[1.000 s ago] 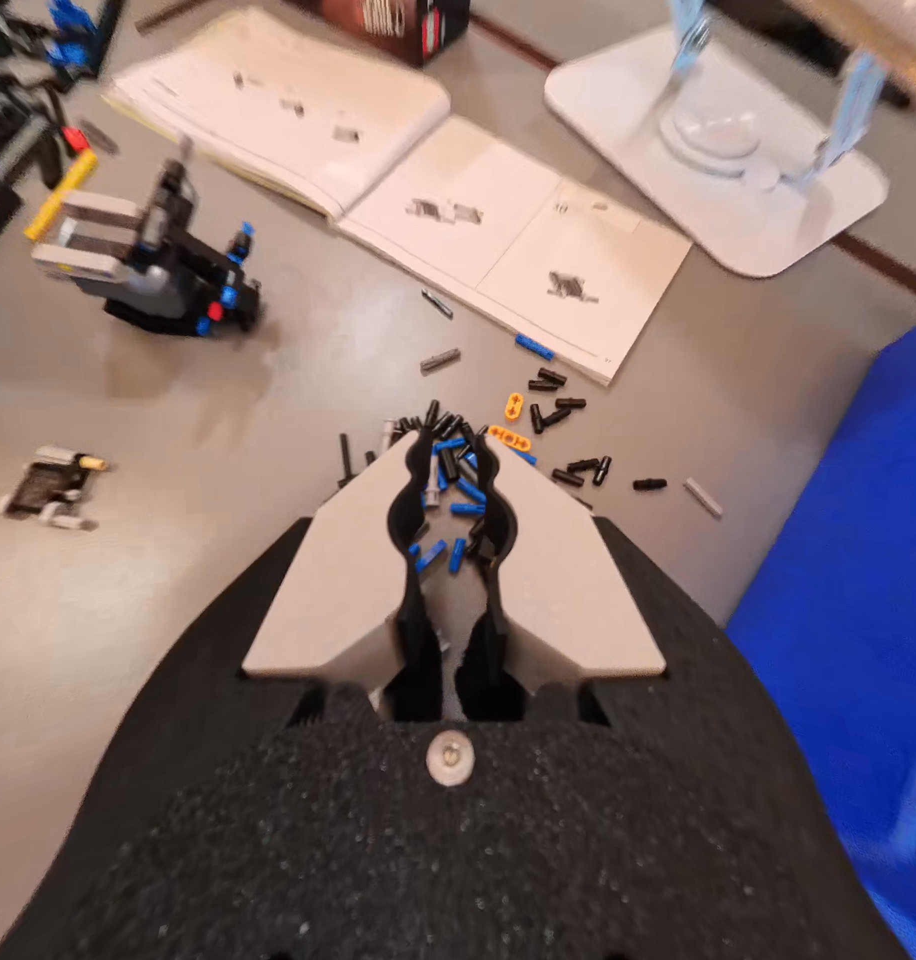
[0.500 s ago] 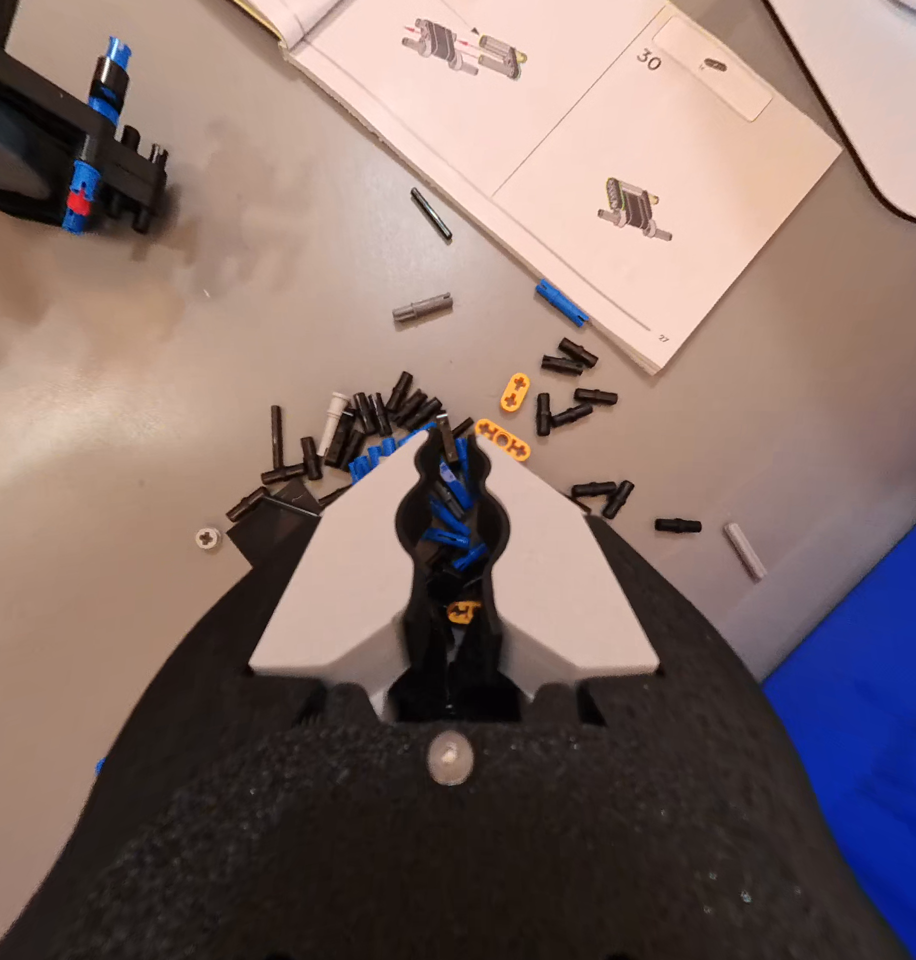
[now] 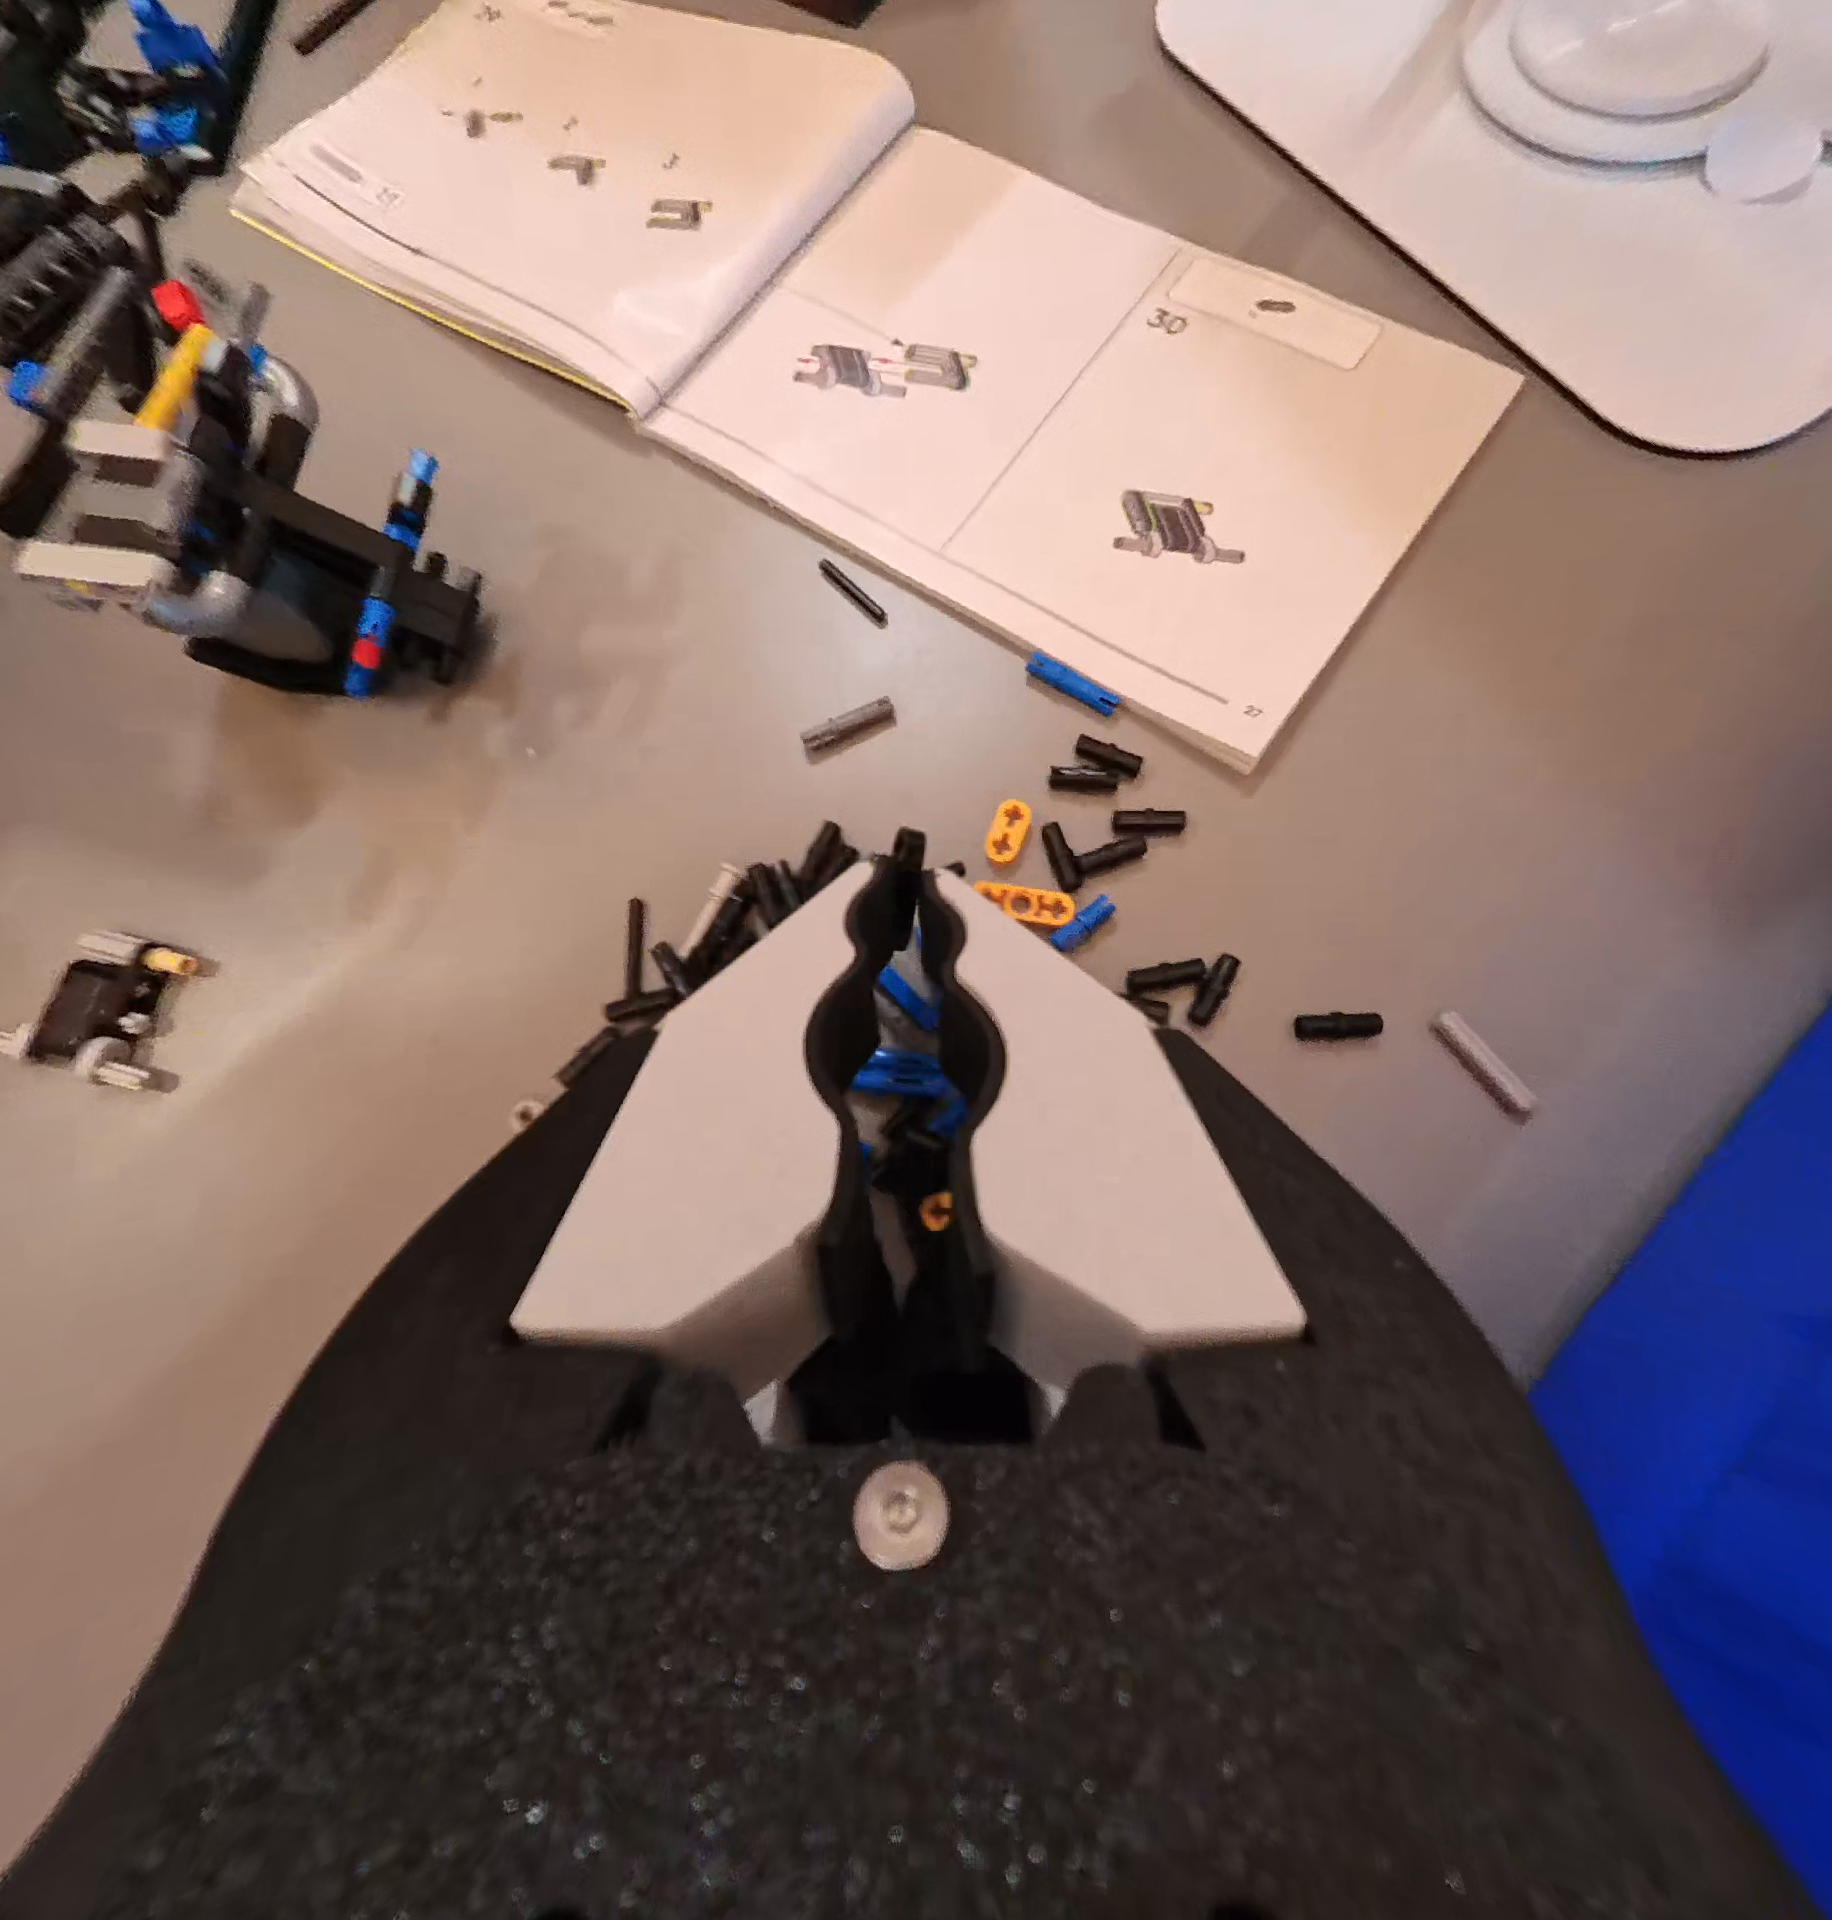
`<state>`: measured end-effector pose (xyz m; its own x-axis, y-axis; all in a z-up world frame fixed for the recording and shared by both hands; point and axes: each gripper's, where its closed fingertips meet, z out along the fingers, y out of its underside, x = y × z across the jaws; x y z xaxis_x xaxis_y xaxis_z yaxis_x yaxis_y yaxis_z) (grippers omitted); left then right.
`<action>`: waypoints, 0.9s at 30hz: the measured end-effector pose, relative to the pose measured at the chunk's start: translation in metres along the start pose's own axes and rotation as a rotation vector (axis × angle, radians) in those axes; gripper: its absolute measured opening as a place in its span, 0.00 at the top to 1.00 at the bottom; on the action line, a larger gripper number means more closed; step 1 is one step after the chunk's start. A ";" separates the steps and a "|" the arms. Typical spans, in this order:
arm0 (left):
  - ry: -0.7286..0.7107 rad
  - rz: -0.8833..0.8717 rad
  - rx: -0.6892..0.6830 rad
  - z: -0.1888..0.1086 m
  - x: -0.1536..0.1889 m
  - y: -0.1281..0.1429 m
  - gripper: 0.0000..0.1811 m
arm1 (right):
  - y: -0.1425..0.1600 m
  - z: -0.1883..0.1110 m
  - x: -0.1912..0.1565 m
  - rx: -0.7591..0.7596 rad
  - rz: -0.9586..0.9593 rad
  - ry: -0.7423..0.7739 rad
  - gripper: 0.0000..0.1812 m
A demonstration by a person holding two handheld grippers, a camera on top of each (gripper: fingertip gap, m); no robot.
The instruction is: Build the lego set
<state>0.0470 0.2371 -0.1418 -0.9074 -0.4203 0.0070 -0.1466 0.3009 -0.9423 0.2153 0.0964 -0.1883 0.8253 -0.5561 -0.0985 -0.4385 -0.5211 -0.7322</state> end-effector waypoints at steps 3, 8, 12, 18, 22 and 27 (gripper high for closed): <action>0.000 -0.002 -0.003 0.001 0.000 0.001 0.93 | 0.012 0.003 0.008 -0.059 -0.070 0.073 0.99; 0.001 -0.007 -0.005 0.001 -0.001 0.001 0.93 | 0.014 0.002 0.002 -0.045 -0.048 0.063 0.98; -0.016 -0.005 0.006 0.001 -0.003 -0.001 0.93 | -0.019 -0.015 -0.037 0.201 0.235 -0.245 0.99; -0.022 -0.143 0.071 0.020 -0.007 -0.027 0.92 | -0.052 -0.047 -0.079 0.480 0.448 -0.543 0.99; -0.043 -0.180 0.064 0.048 -0.012 -0.051 0.91 | -0.059 -0.067 -0.095 0.594 0.442 -0.605 0.99; -0.023 -0.070 0.055 0.081 -0.014 -0.078 0.86 | -0.058 -0.086 -0.107 0.645 0.540 -0.717 0.99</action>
<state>0.1031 0.1506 -0.0958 -0.8862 -0.4585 0.0669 -0.1875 0.2228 -0.9567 0.1221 0.1308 -0.0772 0.6875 0.0039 -0.7262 -0.7076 0.2282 -0.6687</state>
